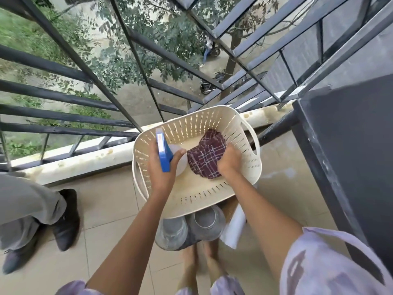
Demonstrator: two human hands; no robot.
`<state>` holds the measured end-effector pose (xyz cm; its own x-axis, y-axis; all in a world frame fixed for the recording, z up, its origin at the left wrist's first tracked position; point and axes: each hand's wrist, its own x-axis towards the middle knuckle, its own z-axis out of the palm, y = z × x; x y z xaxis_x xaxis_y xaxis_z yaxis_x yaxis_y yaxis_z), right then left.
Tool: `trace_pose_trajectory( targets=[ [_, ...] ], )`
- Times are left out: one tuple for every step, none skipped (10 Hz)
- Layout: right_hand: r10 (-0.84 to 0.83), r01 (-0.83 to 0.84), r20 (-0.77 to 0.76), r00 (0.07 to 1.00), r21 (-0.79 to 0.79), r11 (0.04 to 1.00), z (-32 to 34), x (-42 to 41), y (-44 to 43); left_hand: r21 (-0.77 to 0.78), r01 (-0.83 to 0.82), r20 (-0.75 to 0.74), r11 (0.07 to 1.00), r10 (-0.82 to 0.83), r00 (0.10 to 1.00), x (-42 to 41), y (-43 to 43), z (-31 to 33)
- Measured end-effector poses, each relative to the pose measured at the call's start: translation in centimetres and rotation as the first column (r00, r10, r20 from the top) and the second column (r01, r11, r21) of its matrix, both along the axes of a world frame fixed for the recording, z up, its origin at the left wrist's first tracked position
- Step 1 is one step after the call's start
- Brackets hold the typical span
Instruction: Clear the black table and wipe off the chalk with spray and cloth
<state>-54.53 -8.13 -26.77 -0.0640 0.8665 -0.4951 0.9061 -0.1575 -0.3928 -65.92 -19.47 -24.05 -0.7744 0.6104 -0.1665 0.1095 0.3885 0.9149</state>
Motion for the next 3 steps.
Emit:
trace_pose_trajectory(
  targets=[
    [-0.004,0.004,-0.030,1.000,-0.017,1.000,0.5,0.3,-0.3,-0.074,0.045,0.001,0.996,-0.045,0.999,-0.2,-0.3,0.0],
    [0.028,-0.010,-0.175,0.984,0.098,0.995,3.3,1.0,-1.2,-0.098,0.028,0.077,0.995,-0.021,0.997,-0.4,-1.0,1.2],
    [0.099,-0.014,-0.307,0.947,0.269,0.963,5.4,1.7,-2.8,-0.009,-0.063,0.127,0.998,0.063,0.990,0.4,-1.8,2.8]
  ],
)
